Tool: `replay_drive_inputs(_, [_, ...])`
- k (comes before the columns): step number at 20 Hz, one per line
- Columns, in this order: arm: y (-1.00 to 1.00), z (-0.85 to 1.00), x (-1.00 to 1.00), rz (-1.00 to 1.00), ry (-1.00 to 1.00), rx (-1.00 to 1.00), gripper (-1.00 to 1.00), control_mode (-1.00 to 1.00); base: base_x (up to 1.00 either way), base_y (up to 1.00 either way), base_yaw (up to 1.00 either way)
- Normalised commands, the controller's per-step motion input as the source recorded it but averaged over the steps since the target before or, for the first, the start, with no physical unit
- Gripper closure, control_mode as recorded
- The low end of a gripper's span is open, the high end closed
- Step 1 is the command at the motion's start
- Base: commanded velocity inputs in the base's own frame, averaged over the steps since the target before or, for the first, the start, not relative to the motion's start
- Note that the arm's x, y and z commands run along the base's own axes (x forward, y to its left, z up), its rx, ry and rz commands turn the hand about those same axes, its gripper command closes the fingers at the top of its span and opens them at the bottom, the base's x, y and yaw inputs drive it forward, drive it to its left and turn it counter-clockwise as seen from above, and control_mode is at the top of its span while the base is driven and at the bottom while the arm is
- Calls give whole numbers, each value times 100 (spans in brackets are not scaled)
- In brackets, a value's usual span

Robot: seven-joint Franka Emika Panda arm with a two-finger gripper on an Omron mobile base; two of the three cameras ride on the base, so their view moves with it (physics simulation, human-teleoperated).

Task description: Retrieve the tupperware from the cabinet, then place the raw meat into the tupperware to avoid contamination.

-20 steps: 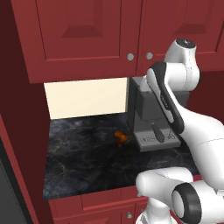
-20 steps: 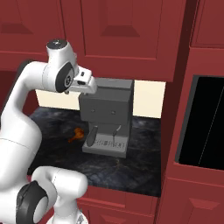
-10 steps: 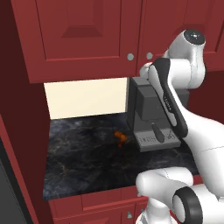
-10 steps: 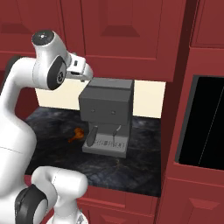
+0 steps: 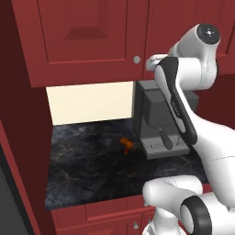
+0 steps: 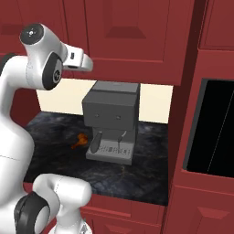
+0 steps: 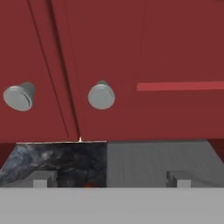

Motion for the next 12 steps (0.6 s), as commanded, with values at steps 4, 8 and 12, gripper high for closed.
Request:
replay_drive_inputs(4, [0, 20, 2, 0, -3, 0, -100, -100, 0, 0, 0])
replay_drive_inputs(8, [6, 26, 3, 0, -5, -1, -100, -100, 0, 0, 0])
replay_drive_inputs(12, [8, 24, 7, 0, -5, -2, -100, -100, 0, 0, 0])
